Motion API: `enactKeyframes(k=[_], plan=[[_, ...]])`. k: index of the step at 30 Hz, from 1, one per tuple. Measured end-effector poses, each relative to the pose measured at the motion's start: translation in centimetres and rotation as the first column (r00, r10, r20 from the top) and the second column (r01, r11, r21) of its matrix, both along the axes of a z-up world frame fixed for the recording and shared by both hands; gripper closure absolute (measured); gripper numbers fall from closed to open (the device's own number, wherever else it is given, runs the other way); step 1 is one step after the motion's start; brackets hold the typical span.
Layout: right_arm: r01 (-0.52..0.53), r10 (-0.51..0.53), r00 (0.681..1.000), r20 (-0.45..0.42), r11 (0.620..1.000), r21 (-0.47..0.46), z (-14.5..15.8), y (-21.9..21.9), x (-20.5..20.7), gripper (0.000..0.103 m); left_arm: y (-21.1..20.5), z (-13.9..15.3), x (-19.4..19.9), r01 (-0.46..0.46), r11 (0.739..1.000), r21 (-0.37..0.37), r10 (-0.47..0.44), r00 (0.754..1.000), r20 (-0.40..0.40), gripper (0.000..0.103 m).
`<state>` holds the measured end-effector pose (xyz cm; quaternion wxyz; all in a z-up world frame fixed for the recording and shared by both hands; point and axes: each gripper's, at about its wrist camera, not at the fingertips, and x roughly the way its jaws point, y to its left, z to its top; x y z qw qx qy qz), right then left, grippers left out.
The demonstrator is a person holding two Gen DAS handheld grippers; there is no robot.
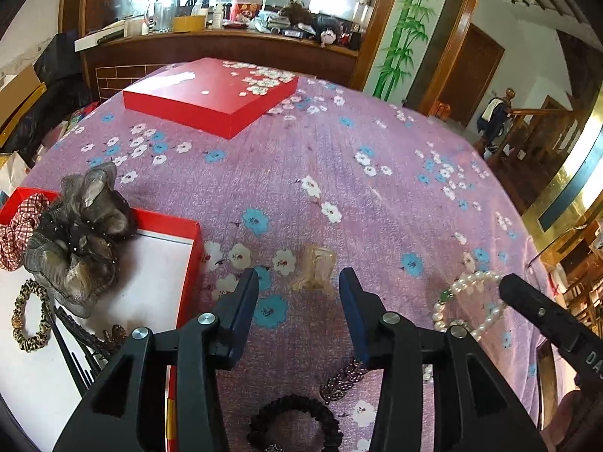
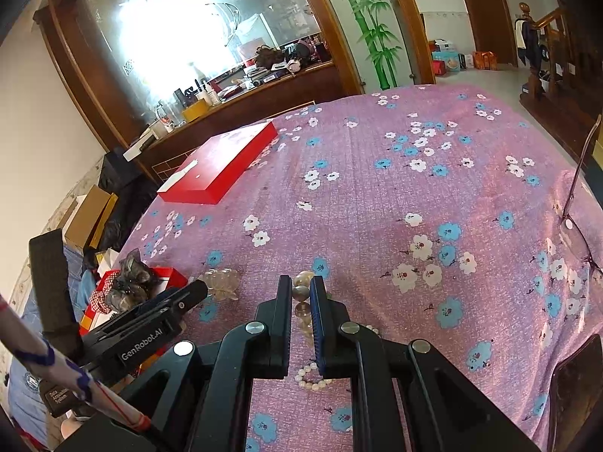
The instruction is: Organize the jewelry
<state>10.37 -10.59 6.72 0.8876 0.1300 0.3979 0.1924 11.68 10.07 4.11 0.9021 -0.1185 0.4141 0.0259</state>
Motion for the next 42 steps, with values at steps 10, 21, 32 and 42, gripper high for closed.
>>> enactKeyframes(k=[10, 21, 32, 42], plan=[[0.007, -0.006, 1.000, -0.015, 0.999, 0.033, -0.2, -0.7, 0.1, 0.093, -1.2, -2.0, 3.6, -0.010, 1.000, 0.020, 0.012, 0.994, -0.112, 0.066], [-0.006, 0.007, 1.000, -0.016, 0.999, 0.034, -0.3, -0.4, 0.0, 0.093, -1.6, -1.6, 2.2, 0.007, 1.000, 0.030, -0.005, 0.997, -0.073, 0.076], [-0.052, 0.049, 0.997, 0.055, 0.997, 0.057, 1.4, 0.1, -1.3, 0.093, -2.1, 1.7, -3.5, -0.017, 0.993, 0.120, 0.001, 0.991, 0.132, 0.076], [-0.066, 0.060, 0.995, 0.073, 0.995, 0.072, 1.9, 0.4, -1.7, 0.093, -2.4, 2.2, -4.0, 0.003, 0.988, 0.156, -0.030, 0.985, 0.169, 0.075]])
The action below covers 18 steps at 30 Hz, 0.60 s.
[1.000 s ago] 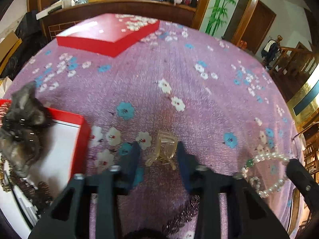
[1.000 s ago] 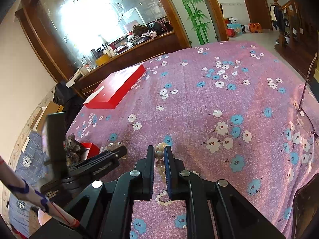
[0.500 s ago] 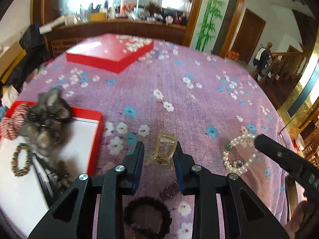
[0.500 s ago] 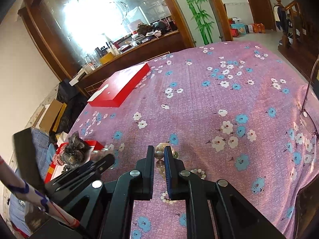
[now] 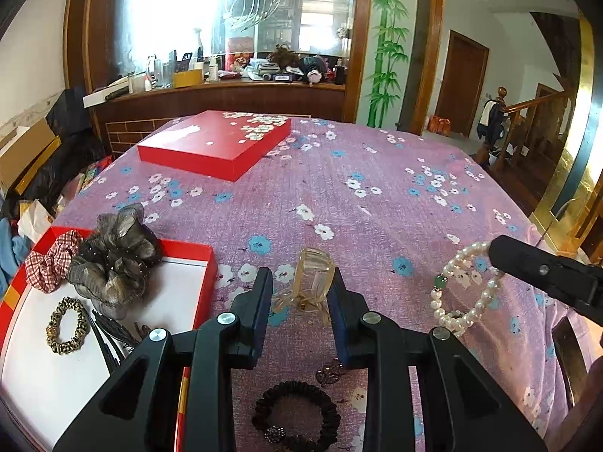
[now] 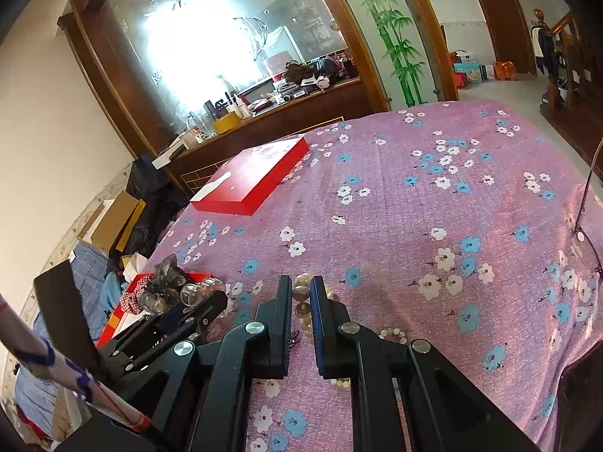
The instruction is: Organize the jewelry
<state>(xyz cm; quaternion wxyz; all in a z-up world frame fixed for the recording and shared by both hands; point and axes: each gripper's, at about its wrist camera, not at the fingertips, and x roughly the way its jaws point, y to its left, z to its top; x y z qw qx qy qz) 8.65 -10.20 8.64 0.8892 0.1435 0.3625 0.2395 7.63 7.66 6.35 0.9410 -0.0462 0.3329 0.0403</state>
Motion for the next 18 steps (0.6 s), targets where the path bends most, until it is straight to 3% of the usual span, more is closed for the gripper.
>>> enactKeyframes(k=[18], plan=[[-0.004, 0.004, 1.000, 0.007, 1.000, -0.012, -0.12, 0.21, -0.12, 0.093, -0.62, 0.29, -0.71, -0.015, 0.999, 0.052, 0.013, 0.999, 0.042, 0.075]])
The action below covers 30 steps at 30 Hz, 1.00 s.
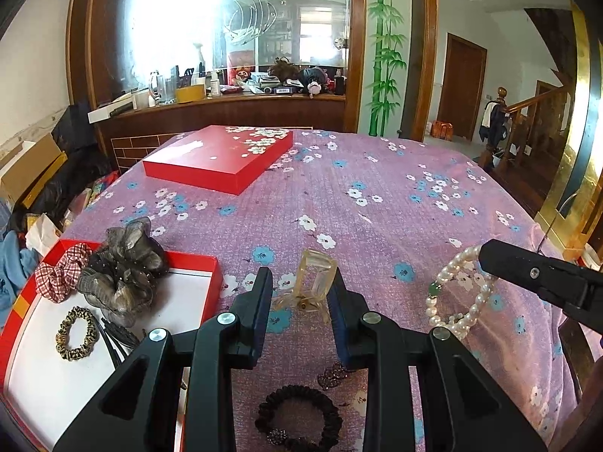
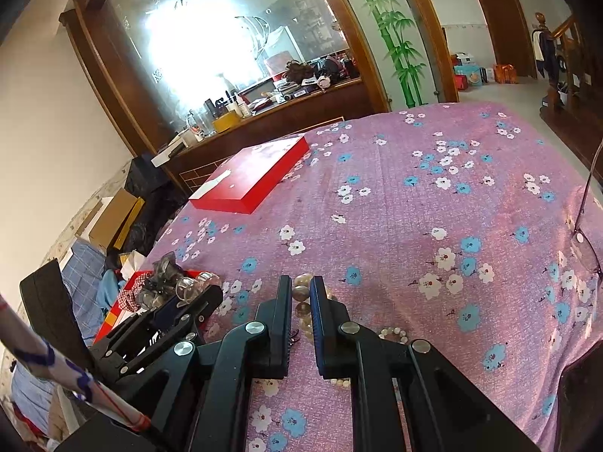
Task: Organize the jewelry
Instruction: 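Carry the clear stand and pearl bracelet over the white tray with both grippers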
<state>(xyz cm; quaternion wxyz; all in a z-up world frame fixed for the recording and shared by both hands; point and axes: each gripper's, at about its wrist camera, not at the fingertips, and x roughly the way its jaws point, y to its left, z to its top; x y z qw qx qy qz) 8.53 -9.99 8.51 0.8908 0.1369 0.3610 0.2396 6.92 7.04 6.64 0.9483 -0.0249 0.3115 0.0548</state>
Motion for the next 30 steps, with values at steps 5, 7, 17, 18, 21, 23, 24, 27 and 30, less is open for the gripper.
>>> enactKeyframes(k=[5, 7, 17, 18, 21, 23, 24, 27, 30], plan=[[-0.007, 0.007, 1.000, 0.010, 1.000, -0.010, 0.0, 0.3, -0.2, 0.093, 0.0, 0.3, -0.2, -0.003, 1.000, 0.005, 0.003, 1.000, 0.010, 0.075], [-0.008, 0.008, 1.000, 0.013, 1.000, -0.013, -0.1, 0.4, -0.2, 0.093, -0.1, 0.3, -0.2, -0.003, 1.000, 0.005, 0.003, 1.000, 0.014, 0.075], [-0.005, 0.005, 1.000, 0.022, 1.000, -0.020, -0.1, 0.6, -0.4, 0.093, 0.0, 0.6, -0.5, -0.005, 1.000, 0.002, 0.005, 1.000, 0.027, 0.075], [-0.005, 0.005, 1.000, 0.024, 1.000, -0.022, -0.1, 0.7, -0.4, 0.093, 0.0, 0.6, -0.5, -0.004, 1.000, 0.000, 0.004, 1.000, 0.026, 0.075], [-0.006, 0.007, 1.000, 0.027, 1.000, -0.023, -0.1, 0.7, -0.5, 0.093, 0.0, 0.7, -0.6, -0.007, 1.000, 0.000, 0.007, 1.000, 0.030, 0.075], [-0.005, 0.006, 1.000, 0.030, 1.000, -0.025, -0.1, 0.8, -0.5, 0.093, 0.0, 0.8, -0.7, -0.006, 1.000, -0.003, 0.006, 0.999, 0.033, 0.075], [-0.005, 0.006, 1.000, 0.030, 1.000, -0.026, -0.1, 0.8, -0.5, 0.093, 0.0, 0.8, -0.6, -0.007, 1.000, -0.003, 0.007, 0.999, 0.034, 0.075], [-0.001, 0.002, 0.999, 0.037, 1.000, -0.031, 0.0, 0.8, -0.6, 0.093, 0.0, 1.1, -0.7, -0.005, 1.000, -0.009, 0.006, 0.999, 0.040, 0.075], [0.009, -0.008, 0.999, 0.040, 0.999, -0.032, 0.3, 0.8, -0.8, 0.093, 0.1, 1.5, -1.0, -0.007, 1.000, -0.010, 0.008, 0.999, 0.052, 0.075]])
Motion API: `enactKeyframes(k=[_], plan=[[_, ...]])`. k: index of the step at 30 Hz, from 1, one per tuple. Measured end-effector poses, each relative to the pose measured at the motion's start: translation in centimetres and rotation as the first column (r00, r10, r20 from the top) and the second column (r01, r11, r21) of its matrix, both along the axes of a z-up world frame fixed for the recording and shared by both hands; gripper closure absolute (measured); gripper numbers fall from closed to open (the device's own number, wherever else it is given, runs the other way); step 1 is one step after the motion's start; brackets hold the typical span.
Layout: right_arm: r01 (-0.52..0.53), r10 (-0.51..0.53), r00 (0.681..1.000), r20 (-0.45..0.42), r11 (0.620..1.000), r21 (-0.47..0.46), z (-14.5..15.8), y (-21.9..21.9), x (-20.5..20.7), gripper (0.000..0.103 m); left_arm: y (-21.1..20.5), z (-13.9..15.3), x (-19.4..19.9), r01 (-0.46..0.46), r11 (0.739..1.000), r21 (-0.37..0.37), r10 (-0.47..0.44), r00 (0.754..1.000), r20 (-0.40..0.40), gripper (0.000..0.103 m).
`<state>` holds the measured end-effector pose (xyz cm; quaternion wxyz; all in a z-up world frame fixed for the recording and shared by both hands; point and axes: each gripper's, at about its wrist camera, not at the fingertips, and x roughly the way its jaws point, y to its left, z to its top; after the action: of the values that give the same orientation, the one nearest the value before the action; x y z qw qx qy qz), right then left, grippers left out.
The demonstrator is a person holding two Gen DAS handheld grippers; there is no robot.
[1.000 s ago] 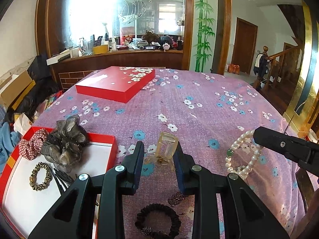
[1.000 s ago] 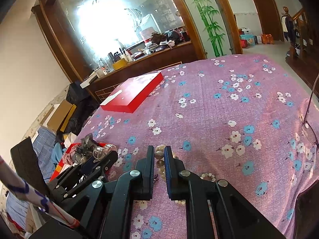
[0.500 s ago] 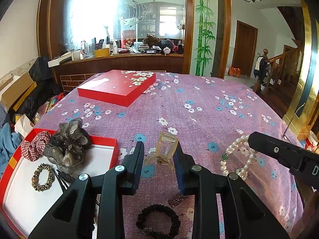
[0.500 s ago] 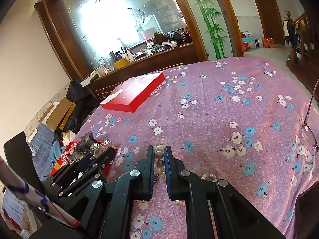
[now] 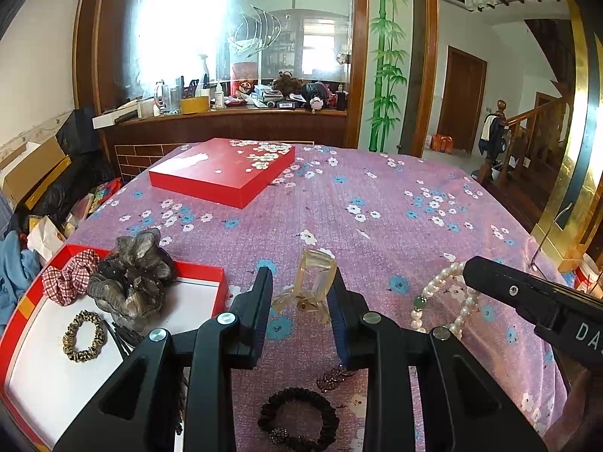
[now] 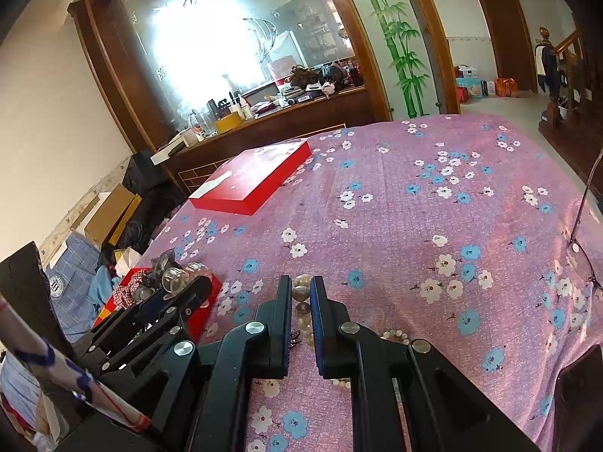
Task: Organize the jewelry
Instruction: 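Carry the clear stand and pearl bracelet over the white tray with both grippers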
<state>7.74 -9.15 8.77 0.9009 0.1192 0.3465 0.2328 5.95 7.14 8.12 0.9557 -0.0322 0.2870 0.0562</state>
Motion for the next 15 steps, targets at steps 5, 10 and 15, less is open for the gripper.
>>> enactKeyframes(k=[5, 10, 15], plan=[[0.025, -0.025, 1.000, -0.005, 1.000, 0.014, 0.8, -0.1, -0.8, 0.093, 0.7, 0.7, -0.4, -0.005, 1.000, -0.029, 0.005, 1.000, 0.011, 0.075], [0.035, -0.034, 0.999, -0.024, 0.999, 0.032, 1.1, 0.4, -2.5, 0.093, 2.3, 1.8, -2.1, -0.019, 0.998, -0.062, 0.021, 0.999, 0.030, 0.075], [0.007, -0.006, 1.000, -0.025, 0.999, 0.036, 1.6, 2.5, -4.0, 0.093, 5.0, 2.5, -4.6, -0.044, 0.995, -0.085, 0.048, 0.998, 0.042, 0.075]])
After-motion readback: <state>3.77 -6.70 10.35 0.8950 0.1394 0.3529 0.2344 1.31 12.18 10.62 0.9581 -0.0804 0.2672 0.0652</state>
